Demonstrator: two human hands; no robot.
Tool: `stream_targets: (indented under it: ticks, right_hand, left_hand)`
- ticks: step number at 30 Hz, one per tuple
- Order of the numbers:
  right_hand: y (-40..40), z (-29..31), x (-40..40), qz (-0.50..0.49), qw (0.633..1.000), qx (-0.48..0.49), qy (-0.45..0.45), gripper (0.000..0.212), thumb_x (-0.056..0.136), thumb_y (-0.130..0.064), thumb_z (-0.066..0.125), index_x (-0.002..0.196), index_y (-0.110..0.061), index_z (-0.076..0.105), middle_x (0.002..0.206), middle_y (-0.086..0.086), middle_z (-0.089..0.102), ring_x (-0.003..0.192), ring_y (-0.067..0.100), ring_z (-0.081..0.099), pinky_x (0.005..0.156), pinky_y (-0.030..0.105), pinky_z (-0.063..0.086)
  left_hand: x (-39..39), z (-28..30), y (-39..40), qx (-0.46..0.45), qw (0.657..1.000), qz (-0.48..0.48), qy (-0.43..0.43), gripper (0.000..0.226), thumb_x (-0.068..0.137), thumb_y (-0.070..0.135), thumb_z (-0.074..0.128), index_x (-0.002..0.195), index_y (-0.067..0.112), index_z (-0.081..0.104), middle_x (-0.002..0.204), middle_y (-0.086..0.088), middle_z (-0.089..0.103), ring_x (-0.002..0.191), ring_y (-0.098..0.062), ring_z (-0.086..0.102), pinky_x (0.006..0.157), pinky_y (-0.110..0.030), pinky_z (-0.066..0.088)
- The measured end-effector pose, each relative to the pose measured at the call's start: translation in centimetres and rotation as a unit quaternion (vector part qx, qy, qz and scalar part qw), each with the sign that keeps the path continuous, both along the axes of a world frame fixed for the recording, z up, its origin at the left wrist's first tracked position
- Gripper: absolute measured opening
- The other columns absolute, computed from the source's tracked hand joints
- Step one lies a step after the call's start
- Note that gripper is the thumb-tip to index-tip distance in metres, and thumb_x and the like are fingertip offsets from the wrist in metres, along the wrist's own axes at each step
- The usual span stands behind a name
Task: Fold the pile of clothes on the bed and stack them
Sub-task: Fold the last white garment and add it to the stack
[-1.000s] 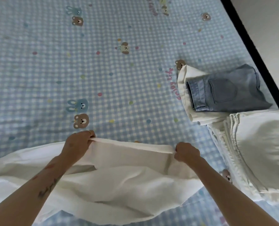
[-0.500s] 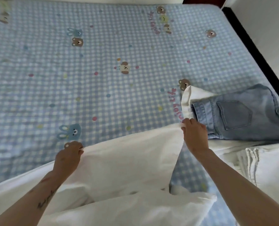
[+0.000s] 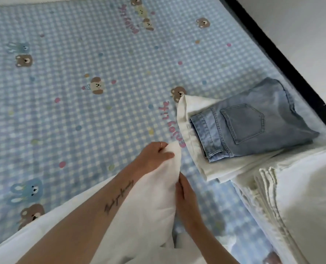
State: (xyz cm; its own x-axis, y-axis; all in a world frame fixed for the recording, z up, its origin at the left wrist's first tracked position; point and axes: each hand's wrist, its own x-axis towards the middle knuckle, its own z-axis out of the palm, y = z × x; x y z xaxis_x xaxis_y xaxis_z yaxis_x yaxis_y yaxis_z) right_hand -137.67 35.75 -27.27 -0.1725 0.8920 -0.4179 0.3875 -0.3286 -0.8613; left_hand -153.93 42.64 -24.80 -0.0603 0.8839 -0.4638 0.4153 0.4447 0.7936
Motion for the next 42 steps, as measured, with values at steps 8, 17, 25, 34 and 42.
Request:
stream_targets:
  ticks: [8,17,25,34,42]
  right_hand:
    - [3.0,0.8,-1.0,0.042,0.902,-0.334,0.27,0.05,0.085,-0.066,0.03,0.096,-0.043,0.073,0.102,-0.019,0.071,0.098,-0.005,0.064,0.076,0.012,0.05]
    - [1.6,-1.9,3.0,0.005,0.864,-0.401,0.304,0.079,0.076,-0.078,0.028,0.128,-0.025,0.055,0.094,-0.004,0.069,0.083,0.013,0.064,0.08,0.03,0.045]
    - [0.5,-1.5,2.7,-0.184,0.877,-0.273,0.35,0.041,0.08,-0.028,0.069,0.113,-0.005,0.065,0.107,0.014,0.071,0.095,0.026,0.069,0.072,0.033,0.056]
    - [-1.1,3.0,10.2,-0.219,0.972,0.067,-0.056,0.019,0.077,-0.021,0.075,0.072,-0.029,0.058,0.07,-0.014,0.063,0.061,0.0,0.055,0.051,0.006,0.038]
    - [1.3,0.6,12.4,-0.018,0.952,0.075,-0.297,0.027,0.081,-0.012,0.071,0.103,-0.01,0.056,0.105,0.006,0.056,0.103,0.028,0.052,0.082,0.038,0.044]
  left_hand:
    - [-5.3,8.4,-1.0,-0.057,0.915,-0.034,-0.398,0.012,0.082,0.013,0.064,0.09,0.015,0.072,0.088,-0.006,0.073,0.081,-0.018,0.07,0.068,-0.028,0.056]
    - [-5.3,10.5,0.2,-0.096,0.921,-0.03,-0.377,0.018,0.073,0.026,0.076,0.085,0.013,0.074,0.085,-0.006,0.072,0.077,-0.019,0.07,0.065,-0.029,0.057]
    - [-4.5,9.9,1.6,-0.097,0.96,0.036,-0.259,0.02,0.088,0.012,0.054,0.103,0.004,0.066,0.094,-0.012,0.071,0.08,-0.022,0.07,0.067,-0.031,0.057]
    - [-1.9,2.3,5.4,0.039,0.985,0.067,0.152,0.014,0.084,0.01,0.062,0.076,0.021,0.063,0.066,0.009,0.058,0.065,-0.01,0.051,0.06,-0.022,0.036]
    - [2.1,-3.5,4.6,-0.027,0.924,-0.088,0.372,0.041,0.086,0.019,0.062,0.125,0.013,0.05,0.123,-0.011,0.05,0.118,-0.029,0.045,0.096,-0.039,0.039]
